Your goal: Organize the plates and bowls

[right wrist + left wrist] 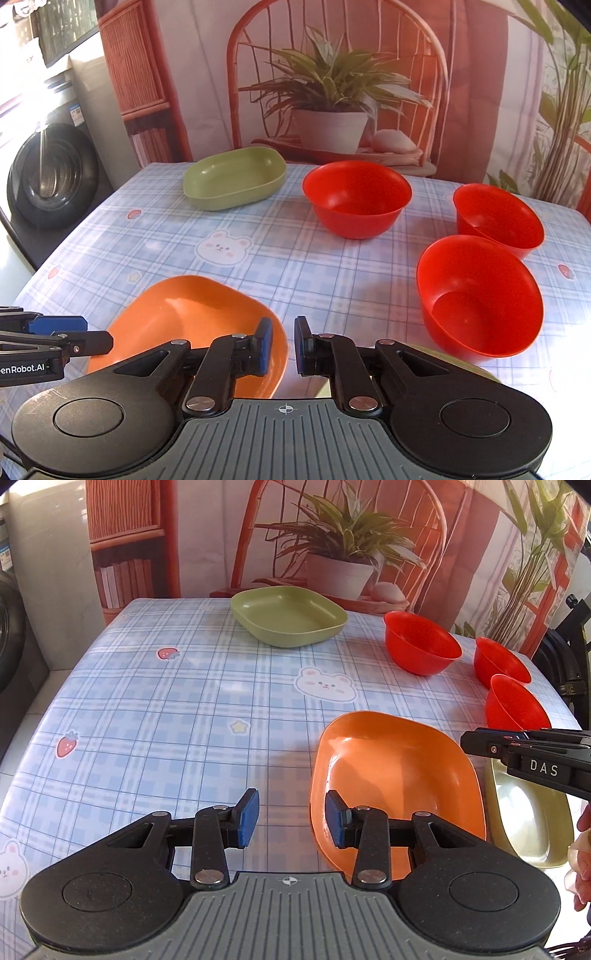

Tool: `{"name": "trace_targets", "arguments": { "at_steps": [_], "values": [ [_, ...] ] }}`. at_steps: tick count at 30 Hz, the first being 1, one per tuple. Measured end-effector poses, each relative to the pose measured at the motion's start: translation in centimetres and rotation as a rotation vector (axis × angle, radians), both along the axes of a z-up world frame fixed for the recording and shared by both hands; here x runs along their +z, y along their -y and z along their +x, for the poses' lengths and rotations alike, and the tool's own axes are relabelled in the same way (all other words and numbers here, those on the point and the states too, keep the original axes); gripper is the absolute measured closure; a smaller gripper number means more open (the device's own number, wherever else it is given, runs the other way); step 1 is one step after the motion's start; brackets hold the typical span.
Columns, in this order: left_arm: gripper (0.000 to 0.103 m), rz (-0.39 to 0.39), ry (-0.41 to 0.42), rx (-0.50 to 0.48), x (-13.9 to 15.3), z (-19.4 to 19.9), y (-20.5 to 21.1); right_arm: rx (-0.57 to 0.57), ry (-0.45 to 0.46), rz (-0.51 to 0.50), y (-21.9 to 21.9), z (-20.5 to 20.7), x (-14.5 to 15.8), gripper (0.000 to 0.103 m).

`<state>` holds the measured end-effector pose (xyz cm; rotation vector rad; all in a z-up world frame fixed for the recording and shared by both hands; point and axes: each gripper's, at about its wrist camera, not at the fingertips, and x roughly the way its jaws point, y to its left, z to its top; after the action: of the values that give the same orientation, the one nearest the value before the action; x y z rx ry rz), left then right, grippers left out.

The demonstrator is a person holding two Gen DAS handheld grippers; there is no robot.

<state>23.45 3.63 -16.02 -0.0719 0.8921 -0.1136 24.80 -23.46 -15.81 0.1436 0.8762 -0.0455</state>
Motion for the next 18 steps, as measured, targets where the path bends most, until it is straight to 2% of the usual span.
{"name": "trace_targets", "arguments": {
  "at_steps": [8,12,13,14,16,18],
  "values": [
    [0.062,-0.031,-0.056,-0.004,-1.1,0.7,0.7,-0.005,-0.031,0.039,0.2,0.2,-1.4,0.091],
    [0.062,-0.039,-0.076,0.005,-1.6,0.6,0.6,-0.008,-0.041,0.055,0.1,0.2,-1.8,0.095],
    [0.064,-0.043,-0.078,0.009,-1.7,0.6,0.6,-0.009,-0.039,0.057,0.1,0.2,-1.8,0.095],
    [0.075,-0.05,-0.078,0.014,-1.8,0.6,0.5,-0.009,-0.037,0.058,0.1,0.1,-1.8,0.095],
    [0.091,-0.065,-0.075,0.017,-1.8,0.4,0.4,-0.005,-0.032,0.076,0.1,0.0,-1.7,0.099],
    [0.092,-0.051,-0.065,0.016,-1.5,0.2,0.6,-0.001,-0.023,0.083,0.0,-0.2,-1.5,0.099]
  ]
}}
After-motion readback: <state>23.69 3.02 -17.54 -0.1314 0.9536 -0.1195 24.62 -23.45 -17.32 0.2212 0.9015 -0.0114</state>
